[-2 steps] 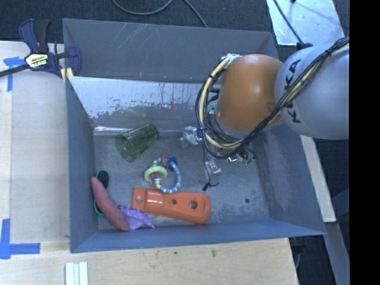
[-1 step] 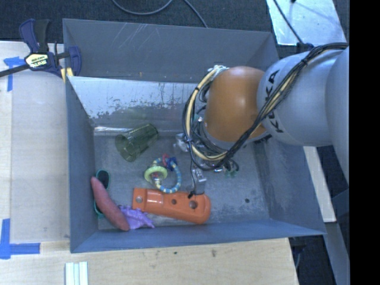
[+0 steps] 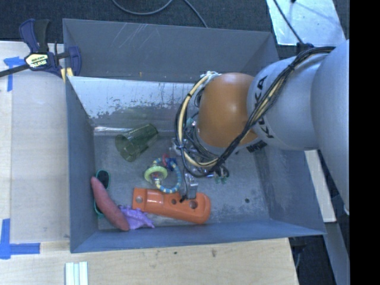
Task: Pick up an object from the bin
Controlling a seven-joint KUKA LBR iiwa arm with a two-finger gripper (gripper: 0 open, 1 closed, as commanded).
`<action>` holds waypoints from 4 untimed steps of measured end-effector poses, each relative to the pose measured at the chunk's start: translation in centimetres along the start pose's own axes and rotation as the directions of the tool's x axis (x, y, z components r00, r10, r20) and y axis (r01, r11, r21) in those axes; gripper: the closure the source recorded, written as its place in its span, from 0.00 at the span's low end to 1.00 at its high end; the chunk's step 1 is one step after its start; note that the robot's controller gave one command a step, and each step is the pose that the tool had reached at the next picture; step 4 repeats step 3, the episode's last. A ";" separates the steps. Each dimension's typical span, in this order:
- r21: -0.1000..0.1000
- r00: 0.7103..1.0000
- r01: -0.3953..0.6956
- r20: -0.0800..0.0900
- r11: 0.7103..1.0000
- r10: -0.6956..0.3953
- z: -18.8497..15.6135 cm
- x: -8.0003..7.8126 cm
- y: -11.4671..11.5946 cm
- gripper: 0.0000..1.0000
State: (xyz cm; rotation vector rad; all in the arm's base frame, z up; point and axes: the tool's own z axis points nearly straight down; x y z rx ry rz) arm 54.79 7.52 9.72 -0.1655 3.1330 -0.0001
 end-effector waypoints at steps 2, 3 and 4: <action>0.002 0.959 0.283 0.013 0.959 -0.283 2.0 -1.7 2.5 1.00; 0.003 0.954 0.299 0.016 0.954 -0.299 -9.9 -2.0 2.3 1.00; 0.003 0.954 0.299 0.016 0.954 -0.299 -9.9 -2.0 2.3 1.00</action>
Offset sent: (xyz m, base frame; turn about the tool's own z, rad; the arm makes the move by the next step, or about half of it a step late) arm 0.0000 0.0000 0.0000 0.0000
